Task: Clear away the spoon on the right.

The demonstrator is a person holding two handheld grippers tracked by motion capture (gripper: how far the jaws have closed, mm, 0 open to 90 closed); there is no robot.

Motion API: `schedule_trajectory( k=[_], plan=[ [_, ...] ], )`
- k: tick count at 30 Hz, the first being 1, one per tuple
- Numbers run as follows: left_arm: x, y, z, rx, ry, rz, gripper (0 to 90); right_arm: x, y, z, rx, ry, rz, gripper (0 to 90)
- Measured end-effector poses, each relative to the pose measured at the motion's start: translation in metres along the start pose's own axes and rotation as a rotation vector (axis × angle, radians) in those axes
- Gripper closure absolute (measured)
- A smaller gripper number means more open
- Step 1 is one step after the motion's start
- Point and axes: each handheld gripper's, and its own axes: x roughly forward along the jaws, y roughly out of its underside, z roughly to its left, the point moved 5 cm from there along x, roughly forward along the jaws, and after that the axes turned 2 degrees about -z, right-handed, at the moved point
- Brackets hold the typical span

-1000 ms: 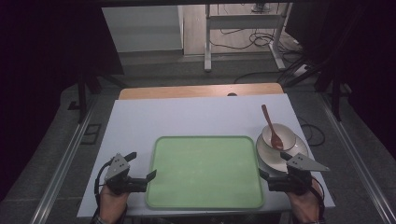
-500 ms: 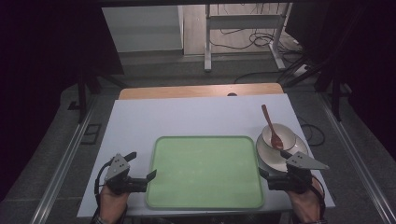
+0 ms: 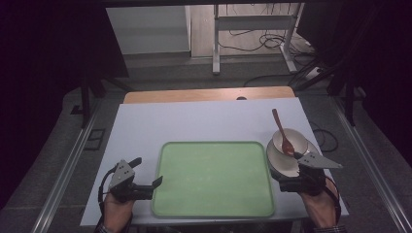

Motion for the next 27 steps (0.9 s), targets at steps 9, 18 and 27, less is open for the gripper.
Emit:
schedule_trajectory(
  k=[9, 18, 27],
  plan=[
    [0.000, 0.000, -0.001, 0.007, -0.003, 0.002, 1.0, 0.007, -0.010, -0.013, 0.023, 0.012, 0.034, 0.0],
    [0.001, 0.000, -0.001, 0.014, -0.003, 0.007, 0.9, 0.014, -0.018, -0.029, 0.039, 0.041, 0.058, 1.6],
    [0.001, 0.001, -0.001, 0.018, -0.004, 0.015, 1.0, 0.024, -0.027, -0.049, 0.048, 0.064, 0.090, 0.8]
  ],
)
